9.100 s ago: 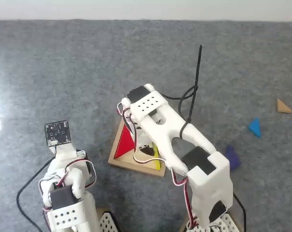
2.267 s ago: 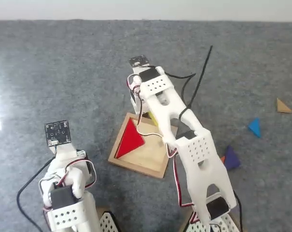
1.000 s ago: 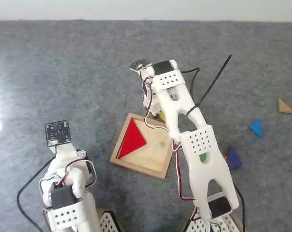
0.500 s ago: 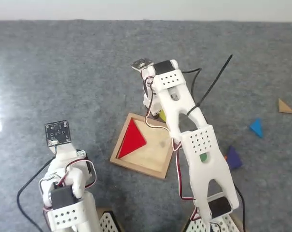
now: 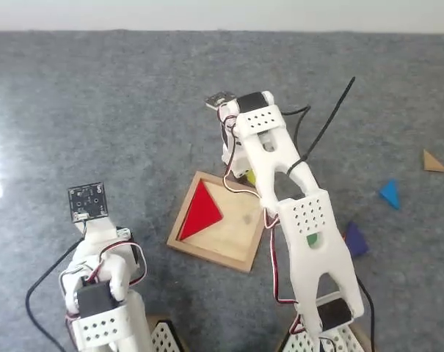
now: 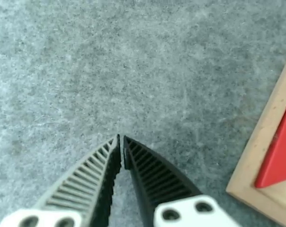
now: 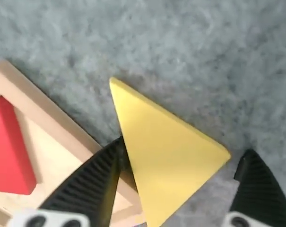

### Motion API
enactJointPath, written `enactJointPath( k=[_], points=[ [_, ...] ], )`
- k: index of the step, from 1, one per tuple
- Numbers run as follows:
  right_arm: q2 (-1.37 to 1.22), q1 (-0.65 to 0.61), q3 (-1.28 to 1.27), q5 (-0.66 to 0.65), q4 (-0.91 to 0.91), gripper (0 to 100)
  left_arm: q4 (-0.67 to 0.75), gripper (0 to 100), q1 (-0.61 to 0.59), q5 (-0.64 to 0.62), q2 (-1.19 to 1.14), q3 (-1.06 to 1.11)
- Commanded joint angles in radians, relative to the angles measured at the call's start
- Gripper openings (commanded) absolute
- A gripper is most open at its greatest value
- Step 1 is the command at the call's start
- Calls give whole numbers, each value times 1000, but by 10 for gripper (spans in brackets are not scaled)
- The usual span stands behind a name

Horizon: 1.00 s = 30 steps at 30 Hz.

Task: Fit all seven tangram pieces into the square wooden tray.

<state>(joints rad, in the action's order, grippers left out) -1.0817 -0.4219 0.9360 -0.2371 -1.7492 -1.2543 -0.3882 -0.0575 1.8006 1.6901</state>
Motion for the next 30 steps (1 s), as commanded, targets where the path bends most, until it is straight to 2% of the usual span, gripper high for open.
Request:
enactJointPath(
  k=[1,10,18,30],
  points=[
    [7,53,-35,-81,-38,350,-8,13,-5,5,17,-7],
    [4,31,-25,-358,-47,350,-8,13,-5,5,17,-7],
    [13,36,-54,-377,-48,350,-8,13,-5,5,17,-7],
    [15,27,-37,-563,-45,350,-8,13,-5,5,17,-7]
  ],
)
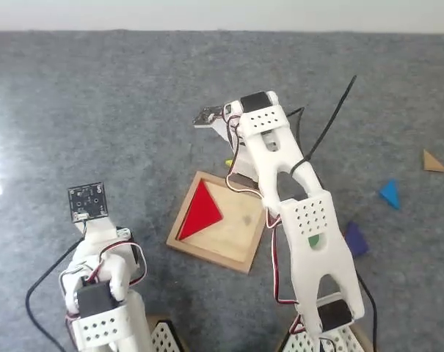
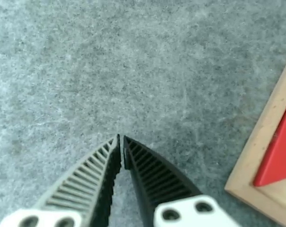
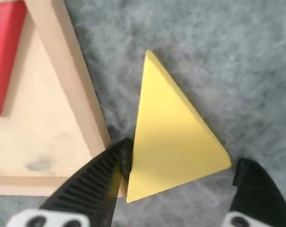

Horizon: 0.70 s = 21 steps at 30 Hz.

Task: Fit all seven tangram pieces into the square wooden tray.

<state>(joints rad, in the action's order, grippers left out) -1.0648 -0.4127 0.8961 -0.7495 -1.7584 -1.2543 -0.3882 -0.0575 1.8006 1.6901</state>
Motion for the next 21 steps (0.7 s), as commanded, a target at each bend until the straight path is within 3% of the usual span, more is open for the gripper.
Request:
enactJointPath(
  k=[1,15,21],
  points=[
    [-7,18,17,-51,-36,350,-8,13,-5,5,17,-7],
    [-10,5,32,-94,-30,348,-8,13,-5,5,17,-7],
    [-8,-4,32,-95,-12,173,-8,13,-5,5,17,-7]
  ],
)
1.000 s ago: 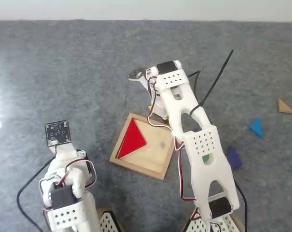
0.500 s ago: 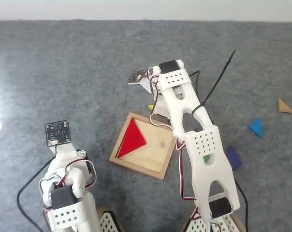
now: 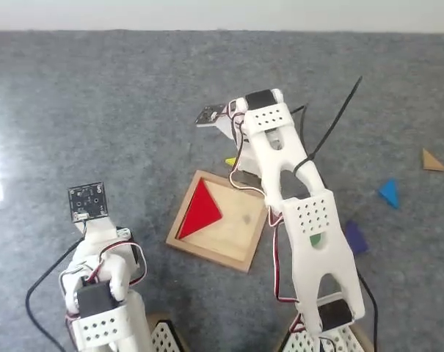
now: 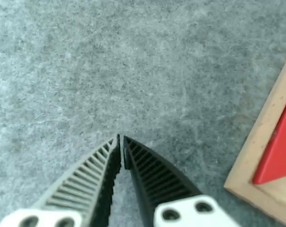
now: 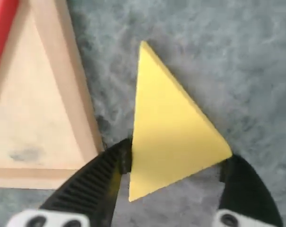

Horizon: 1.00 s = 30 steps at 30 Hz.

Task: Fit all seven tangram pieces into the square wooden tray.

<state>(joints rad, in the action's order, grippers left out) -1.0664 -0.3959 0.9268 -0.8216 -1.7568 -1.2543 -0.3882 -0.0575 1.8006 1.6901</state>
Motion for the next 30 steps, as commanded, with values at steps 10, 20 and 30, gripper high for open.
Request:
enactJointPath(
  k=[10,20,30],
  points=[
    [1,-15,2,-43,-22,359,-8,13,-5,5,17,-7],
    [91,-28,0,-242,-39,476,-8,13,-2,5,17,-7],
    [105,-24,87,-316,-38,415,-8,13,-3,5,17,-7]
  ],
)
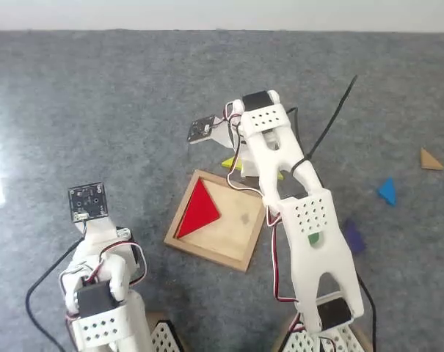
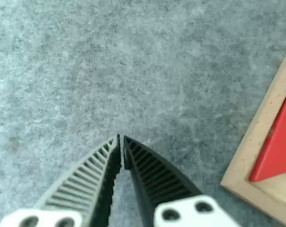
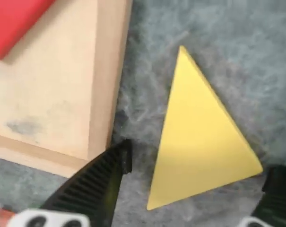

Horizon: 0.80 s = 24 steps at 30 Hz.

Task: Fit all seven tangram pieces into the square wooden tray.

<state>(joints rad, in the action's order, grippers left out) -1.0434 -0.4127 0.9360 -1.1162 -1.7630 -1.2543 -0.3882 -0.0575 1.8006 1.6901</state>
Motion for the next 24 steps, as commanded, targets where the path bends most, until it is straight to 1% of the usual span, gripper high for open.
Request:
enactJointPath(
  k=[1,4,8,14,19,24],
  points=[
    [82,-7,97,-25,-31,415,-8,13,-3,5,17,-7],
    [74,-7,133,-25,-31,414,-8,13,-2,5,17,-7],
    [47,-5,123,-25,-31,413,-8,13,0,5,17,-7],
    [-22,36,120,-23,-33,413,-8,13,-2,5,17,-7],
    [-44,35,117,-18,-33,413,-8,13,-3,5,17,-7],
    [-65,21,123,14,-31,413,-8,13,-3,5,17,-7]
  ],
)
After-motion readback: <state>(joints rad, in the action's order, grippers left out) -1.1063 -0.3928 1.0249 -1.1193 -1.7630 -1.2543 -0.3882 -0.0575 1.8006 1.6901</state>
